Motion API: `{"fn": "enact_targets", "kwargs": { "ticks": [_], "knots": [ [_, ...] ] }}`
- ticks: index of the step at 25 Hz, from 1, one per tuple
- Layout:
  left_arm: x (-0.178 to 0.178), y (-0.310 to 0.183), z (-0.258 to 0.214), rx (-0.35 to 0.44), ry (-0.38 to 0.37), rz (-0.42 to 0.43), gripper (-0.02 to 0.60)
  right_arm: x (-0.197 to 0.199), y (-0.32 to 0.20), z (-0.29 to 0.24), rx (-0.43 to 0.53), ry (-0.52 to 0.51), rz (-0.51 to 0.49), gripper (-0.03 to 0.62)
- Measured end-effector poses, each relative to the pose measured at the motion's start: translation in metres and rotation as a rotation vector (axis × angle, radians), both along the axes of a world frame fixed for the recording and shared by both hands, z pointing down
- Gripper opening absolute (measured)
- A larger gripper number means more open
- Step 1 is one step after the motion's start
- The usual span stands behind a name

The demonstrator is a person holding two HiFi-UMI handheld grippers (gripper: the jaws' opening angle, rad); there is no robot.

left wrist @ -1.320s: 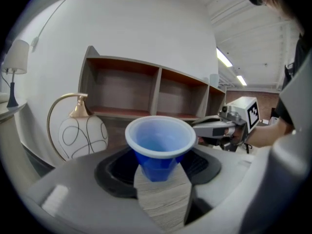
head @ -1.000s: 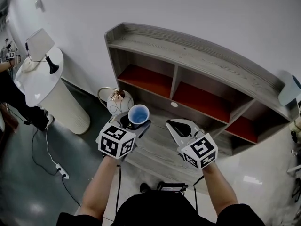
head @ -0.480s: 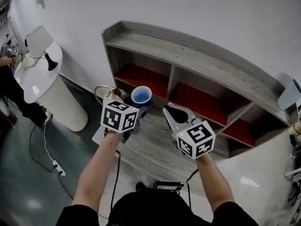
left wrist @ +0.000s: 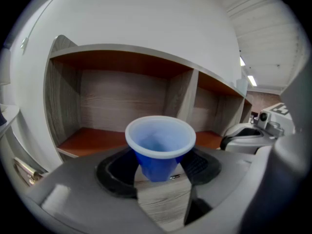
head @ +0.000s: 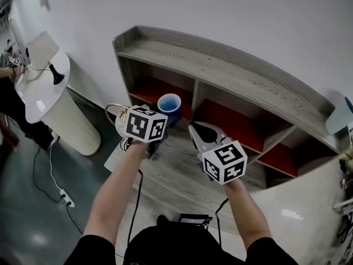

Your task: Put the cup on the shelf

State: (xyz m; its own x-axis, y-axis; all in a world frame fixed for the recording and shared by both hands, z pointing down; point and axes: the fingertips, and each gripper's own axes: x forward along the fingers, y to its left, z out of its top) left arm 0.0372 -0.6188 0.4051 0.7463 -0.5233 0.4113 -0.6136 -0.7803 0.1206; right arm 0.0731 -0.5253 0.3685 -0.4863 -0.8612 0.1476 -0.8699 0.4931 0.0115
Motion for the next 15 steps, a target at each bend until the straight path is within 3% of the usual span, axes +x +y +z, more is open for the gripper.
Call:
{"fn": "enact_targets", "kwargs": {
  "ticks": [15],
  "knots": [
    [0.023, -0.041, 0.023, -0.028, -0.038, -0.032, 0.262, 0.011, -0.015, 0.012, -0.025, -0.016, 0.006, 0.012]
  ]
}}
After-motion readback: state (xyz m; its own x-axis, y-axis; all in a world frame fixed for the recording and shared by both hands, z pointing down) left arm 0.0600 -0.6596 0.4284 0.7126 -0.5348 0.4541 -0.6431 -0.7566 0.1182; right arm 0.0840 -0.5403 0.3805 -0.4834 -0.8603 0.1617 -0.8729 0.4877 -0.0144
